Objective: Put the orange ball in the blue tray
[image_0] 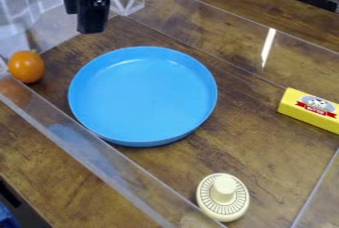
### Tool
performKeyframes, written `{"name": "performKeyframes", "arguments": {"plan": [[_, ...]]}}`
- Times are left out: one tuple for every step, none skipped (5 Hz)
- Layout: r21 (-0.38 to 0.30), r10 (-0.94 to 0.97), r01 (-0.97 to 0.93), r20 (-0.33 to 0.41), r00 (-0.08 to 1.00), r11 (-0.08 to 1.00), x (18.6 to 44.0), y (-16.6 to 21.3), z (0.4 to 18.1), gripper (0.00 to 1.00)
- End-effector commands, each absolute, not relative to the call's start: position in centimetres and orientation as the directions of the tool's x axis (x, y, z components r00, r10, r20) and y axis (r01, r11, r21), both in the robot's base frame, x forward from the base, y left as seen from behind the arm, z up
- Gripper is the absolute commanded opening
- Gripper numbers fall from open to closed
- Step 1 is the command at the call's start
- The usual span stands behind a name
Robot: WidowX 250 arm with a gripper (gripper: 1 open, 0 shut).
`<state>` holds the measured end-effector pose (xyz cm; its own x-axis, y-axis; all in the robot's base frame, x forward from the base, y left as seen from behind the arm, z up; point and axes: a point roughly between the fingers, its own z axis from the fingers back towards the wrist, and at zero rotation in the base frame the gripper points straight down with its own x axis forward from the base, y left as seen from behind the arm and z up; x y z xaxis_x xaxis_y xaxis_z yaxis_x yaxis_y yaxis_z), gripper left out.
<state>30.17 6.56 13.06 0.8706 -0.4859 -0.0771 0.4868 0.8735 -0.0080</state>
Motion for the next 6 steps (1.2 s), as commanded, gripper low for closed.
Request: {"name": "performKeyframes", "arguments": {"plan": [[0.017, -0.476, 0.477, -0.045, 0.878, 0.879, 30.5, 7.5, 13.8, 1.00], [0.016, -0.477, 0.478, -0.048, 0.877, 0.878, 30.5, 7.8, 13.5, 1.00], [0.015, -0.479, 0.480, -0.051, 0.876, 0.877, 30.4, 8.3, 13.1, 1.00], [0.017, -0.480, 0.482, -0.054, 0.876, 0.876, 30.4, 8.9, 12.8, 1.00], [0.023, -0.483, 0.485, -0.058, 0.874, 0.874, 30.3, 9.8, 12.6, 1.00], [0.030, -0.488, 0.490, -0.056, 0.871, 0.871, 30.0, 10.8, 12.3, 1.00]]}}
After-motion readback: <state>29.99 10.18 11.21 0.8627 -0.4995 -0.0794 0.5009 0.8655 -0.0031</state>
